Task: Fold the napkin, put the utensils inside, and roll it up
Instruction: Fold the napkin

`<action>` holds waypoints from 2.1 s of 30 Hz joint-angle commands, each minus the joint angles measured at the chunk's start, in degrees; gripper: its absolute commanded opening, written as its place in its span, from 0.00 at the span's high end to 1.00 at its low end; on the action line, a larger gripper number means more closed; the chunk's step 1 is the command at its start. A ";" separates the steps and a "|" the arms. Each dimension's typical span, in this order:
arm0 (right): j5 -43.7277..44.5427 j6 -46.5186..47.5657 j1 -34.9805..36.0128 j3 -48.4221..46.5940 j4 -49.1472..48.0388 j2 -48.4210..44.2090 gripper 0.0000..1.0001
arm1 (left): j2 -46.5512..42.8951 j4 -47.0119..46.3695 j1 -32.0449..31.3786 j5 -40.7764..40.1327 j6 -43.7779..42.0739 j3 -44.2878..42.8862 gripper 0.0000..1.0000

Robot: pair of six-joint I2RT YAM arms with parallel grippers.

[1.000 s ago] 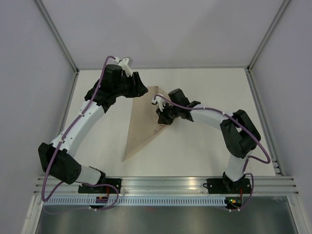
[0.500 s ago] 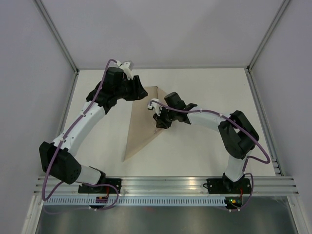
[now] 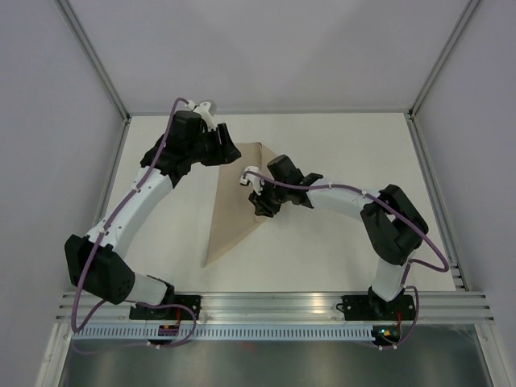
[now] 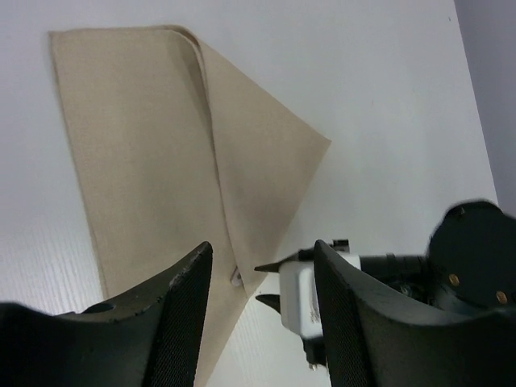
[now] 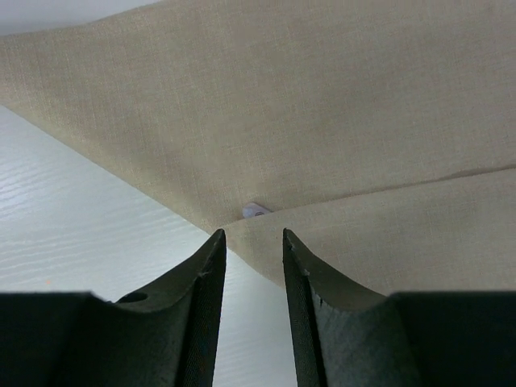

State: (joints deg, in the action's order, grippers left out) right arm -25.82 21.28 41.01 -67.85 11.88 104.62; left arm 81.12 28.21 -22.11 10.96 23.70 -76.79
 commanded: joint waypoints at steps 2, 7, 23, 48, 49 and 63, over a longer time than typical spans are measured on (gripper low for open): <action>4.81 2.80 6.08 2.28 -3.26 -7.23 0.59 | -4.64 3.70 7.49 -2.26 7.31 -5.20 0.41; 12.18 6.05 17.15 5.97 -4.40 -11.19 0.59 | -5.62 7.90 12.35 -1.91 7.41 -10.82 0.40; 37.51 18.36 43.00 21.19 -38.15 -7.77 0.60 | -10.46 9.68 15.69 -5.16 5.83 -8.46 0.40; 44.02 21.09 44.77 14.42 -49.67 7.88 0.49 | -9.58 7.48 16.22 -4.54 4.69 -4.24 0.40; 44.02 20.91 44.94 14.07 -49.59 8.32 0.49 | -9.49 7.30 16.22 -4.55 4.68 -4.07 0.40; 44.28 21.17 45.12 11.17 -50.02 12.80 0.49 | -8.88 6.86 16.31 -4.10 4.07 -3.63 0.41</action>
State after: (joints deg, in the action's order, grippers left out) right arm 17.89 42.06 85.71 -54.87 -35.64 116.29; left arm 72.03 36.27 -6.11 5.67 28.47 -80.84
